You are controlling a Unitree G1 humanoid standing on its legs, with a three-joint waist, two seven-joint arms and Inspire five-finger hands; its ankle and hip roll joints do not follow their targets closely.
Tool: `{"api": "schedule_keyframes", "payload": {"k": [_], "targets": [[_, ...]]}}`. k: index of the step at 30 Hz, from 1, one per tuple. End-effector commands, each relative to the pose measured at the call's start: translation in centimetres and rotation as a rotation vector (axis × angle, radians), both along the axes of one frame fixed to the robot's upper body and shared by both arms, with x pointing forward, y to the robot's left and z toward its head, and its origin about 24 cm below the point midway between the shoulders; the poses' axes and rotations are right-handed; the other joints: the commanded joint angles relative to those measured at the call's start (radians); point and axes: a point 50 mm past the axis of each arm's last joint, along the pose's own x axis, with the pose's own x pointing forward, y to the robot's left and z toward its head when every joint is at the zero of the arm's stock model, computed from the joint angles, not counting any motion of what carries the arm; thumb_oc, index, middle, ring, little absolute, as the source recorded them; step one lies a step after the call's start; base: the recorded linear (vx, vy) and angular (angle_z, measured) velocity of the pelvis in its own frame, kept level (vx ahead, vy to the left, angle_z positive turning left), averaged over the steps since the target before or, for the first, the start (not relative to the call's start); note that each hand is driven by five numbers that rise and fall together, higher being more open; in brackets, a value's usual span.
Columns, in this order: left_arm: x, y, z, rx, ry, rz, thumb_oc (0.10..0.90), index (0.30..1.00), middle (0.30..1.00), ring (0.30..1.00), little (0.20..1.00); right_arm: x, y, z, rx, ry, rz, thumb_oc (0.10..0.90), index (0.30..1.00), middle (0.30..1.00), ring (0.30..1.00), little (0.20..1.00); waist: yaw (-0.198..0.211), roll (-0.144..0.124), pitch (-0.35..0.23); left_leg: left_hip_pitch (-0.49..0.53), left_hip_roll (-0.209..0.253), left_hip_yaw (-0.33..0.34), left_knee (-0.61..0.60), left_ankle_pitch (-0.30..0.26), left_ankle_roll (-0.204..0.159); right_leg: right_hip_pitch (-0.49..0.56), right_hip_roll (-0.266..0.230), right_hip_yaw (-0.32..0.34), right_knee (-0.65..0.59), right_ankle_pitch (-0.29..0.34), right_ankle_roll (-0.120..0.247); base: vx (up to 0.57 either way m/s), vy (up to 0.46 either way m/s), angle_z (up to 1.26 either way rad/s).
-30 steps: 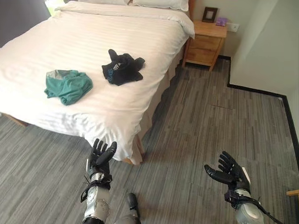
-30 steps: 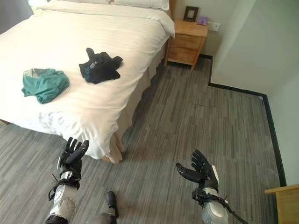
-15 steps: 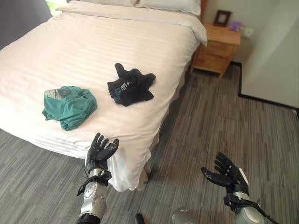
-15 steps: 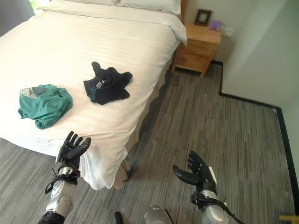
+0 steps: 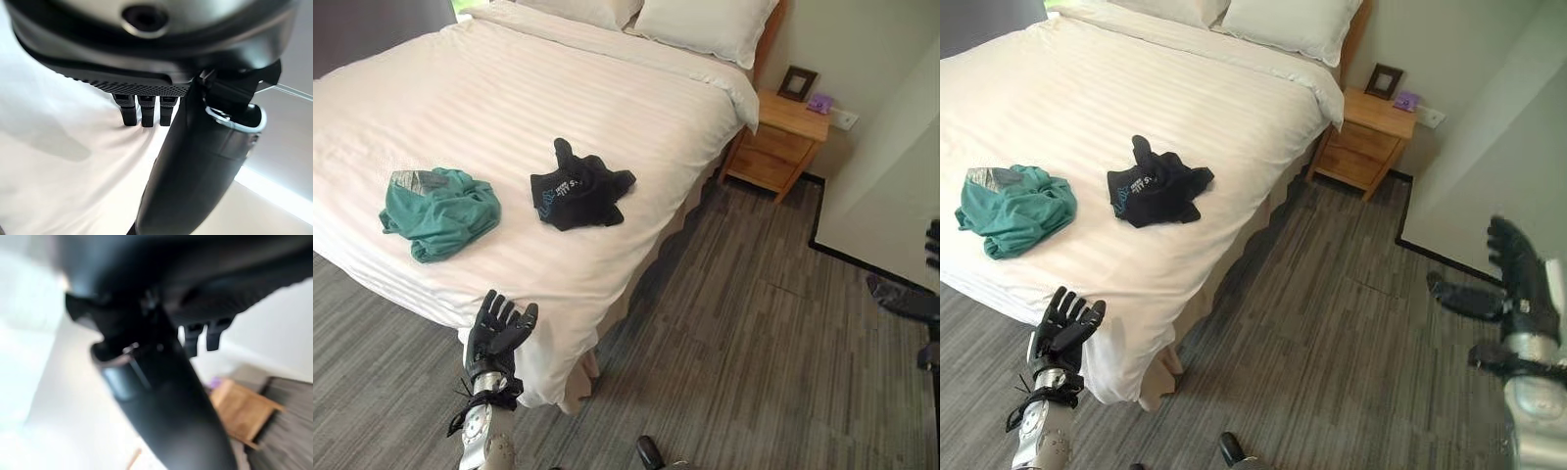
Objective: Pick up bed clothes into laundry basket.
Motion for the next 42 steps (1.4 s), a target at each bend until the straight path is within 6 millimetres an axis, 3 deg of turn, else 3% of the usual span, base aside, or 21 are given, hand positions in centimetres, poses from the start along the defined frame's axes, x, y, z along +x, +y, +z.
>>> {"api": "schedule_keyframes", "payload": {"k": [1, 6, 7, 10, 11, 12, 13, 14, 19, 21, 22, 28, 32, 42], "targets": [[2.5, -2.0, 2.6, 0.064, -0.136, -0.199, 0.8, 0.9, 0.9, 0.9, 0.9, 2.4, 0.6, 7.5, -0.209, -0.171, 0.084, 0.8, 0.9, 0.9, 0.9, 0.9, 0.047, -0.016, -0.061, 0.012, -0.112, 0.014, 0.005, -0.053, 0.07, -0.004, 0.054, -0.005, 0.014, -0.003, 0.06, 0.09, -0.068, -0.04], [3.1, -3.7, 2.9, 0.037, -0.157, -0.281, 0.8, 0.9, 0.9, 0.9, 0.9, 4.4, 0.7, 11.0, -0.381, -0.125, 0.076, 0.8, 0.9, 0.9, 0.9, 0.9, 0.069, -0.005, -0.058, 0.011, -0.102, -0.028, 0.005, -0.04, 0.056, 0.02, 0.051, -0.032, 0.011, -0.022, 0.046, 0.06, -0.074, 0.17], [3.1, -3.9, 2.9, 0.045, -0.155, -0.31, 0.8, 0.9, 0.9, 0.9, 0.9, 4.6, 0.8, 12.6, -0.463, -0.11, 0.062, 0.8, 0.9, 0.9, 0.9, 0.9, 0.081, -0.007, -0.055, 0.006, -0.101, -0.04, 0.005, -0.035, 0.054, 0.02, 0.051, -0.035, 0.012, -0.024, 0.043, 0.03, -0.063, 0.2], [3.0, -3.9, 2.9, 0.044, -0.154, -0.324, 0.8, 0.9, 0.9, 0.9, 0.9, 5.3, 0.6, 14.3, -0.49, -0.114, 0.045, 0.8, 0.9, 0.9, 0.9, 0.9, 0.081, 0.001, -0.054, -0.003, -0.101, -0.057, 0.005, -0.027, 0.049, 0.018, 0.05, -0.046, 0.013, -0.028, 0.037, 0.02, -0.054, 0.32], [2.9, -3.7, 2.9, 0.037, -0.153, -0.325, 0.8, 0.9, 0.9, 0.9, 0.9, 5.4, 0.4, 16.3, -0.541, -0.116, 0.018, 0.8, 0.9, 0.9, 0.9, 0.9, 0.091, 0.004, -0.052, -0.012, -0.102, -0.071, 0.005, -0.02, 0.044, 0.016, 0.047, -0.057, 0.015, -0.032, 0.032, 0.02, -0.037, 0.27], [2.9, -3.7, 2.9, 0.036, -0.153, -0.323, 0.8, 0.9, 0.9, 0.9, 0.9, 5.5, 0.5, 16.4, -0.542, -0.116, 0.02, 0.8, 0.9, 0.9, 0.9, 0.9, 0.088, 0.005, -0.052, -0.012, -0.102, -0.071, 0.005, -0.02, 0.044, 0.016, 0.047, -0.057, 0.015, -0.032, 0.032, 0.05, -0.085, 0.18], [2.7, -3.1, 3.0, 0.039, -0.156, -0.318, 0.8, 0.9, 0.9, 0.9, 0.9, 5.1, 0.6, 19.1, -0.634, -0.121, -0.013, 0.8, 0.9, 0.9, 0.9, 0.9, 0.108, 0.006, -0.047, -0.02, -0.103, -0.088, 0.005, -0.013, 0.038, 0.015, 0.044, -0.069, 0.016, -0.035, 0.028, 0.04, -0.072, 0.13], [2.5, -2.8, 3.0, 0.036, -0.153, -0.31, 0.8, 0.9, 0.9, 0.9, 0.9, 5.2, 0.7, 20.1, -0.67, -0.121, -0.026, 0.8, 0.9, 0.9, 0.9, 0.9, 0.111, 0.008, -0.047, -0.022, -0.103, -0.095, 0.005, -0.01, 0.036, 0.015, 0.043, -0.075, 0.017, -0.037, 0.027, 0.06, -0.101, 0.15], [1.6, -1.1, 2.7, 0.03, -0.138, -0.251, 0.8, 0.9, 0.9, 0.9, 0.9, 6.0, 2.1, 24.0, -0.77, -0.143, -0.056, 0.8, 0.9, 0.9, 0.9, 0.9, 0.12, 0.025, -0.05, -0.031, -0.107, -0.115, 0.005, 0.0, 0.027, 0.02, 0.038, -0.095, 0.015, -0.044, 0.02, 0.04, -0.06, 0.21], [1.2, -0.2, 2.8, 0.055, -0.13, -0.242, 0.8, 0.9, 0.9, 0.9, 0.9, 6.7, 3.3, 24.9, -0.837, -0.136, -0.043, 0.8, 0.9, 0.9, 0.9, 0.9, 0.142, 0.018, -0.047, -0.038, -0.11, -0.122, 0.005, 0.007, 0.022, 0.021, 0.035, -0.107, 0.016, -0.044, 0.017, 0.03, -0.077, 0.11], [1.1, -0.3, 2.8, 0.045, -0.132, -0.233, 0.8, 0.9, 0.9, 0.9, 0.9, 7.4, 4.4, 25.7, -0.872, -0.136, -0.023, 0.8, 0.9, 0.9, 0.9, 0.9, 0.136, 0.033, -0.047, -0.038, -0.11, -0.125, 0.005, 0.011, 0.02, 0.021, 0.034, -0.113, 0.016, -0.045, 0.015, 0.03, -0.064, 0.02], [1.3, -0.8, 2.9, 0.038, -0.146, -0.256, 0.8, 0.9, 0.9, 0.9, 0.9, 9.3, 8.2, 27.9, -0.997, -0.139, 0.037, 0.8, 0.9, 0.9, 0.9, 0.9, 0.146, 0.06, -0.04, -0.054, -0.113, -0.15, 0.005, 0.028, 0.007, 0.028, 0.029, -0.146, 0.017, -0.055, 0.006, 0.02, -0.052, 0.15], [1.3, -1.3, 2.5, 0.023, -0.132, -0.261, 0.8, 0.9, 0.9, 0.9, 0.9, 10.6, 9.8, 27.6, -0.991, -0.153, 0.085, 0.8, 0.9, 0.9, 0.9, 0.9, 0.154, 0.071, -0.035, -0.061, -0.114, -0.165, 0.005, 0.033, 0.003, 0.03, 0.03, -0.159, 0.021, -0.059, -0.001, 0.03, -0.046, 0.23], [1.2, -1.2, 2.3, 0.026, -0.12, -0.251, 0.8, 0.9, 0.9, 0.9, 0.9, 12.3, 10.4, 28.0, -0.969, -0.104, 0.065, 0.8, 0.9, 0.9, 0.9, 0.9, 0.183, 0.073, -0.026, -0.083, -0.121, -0.197, 0.005, 0.046, -0.002, 0.03, 0.032, -0.187, 0.008, -0.058, -0.007, 0.01, -0.027, 0.1]]}}
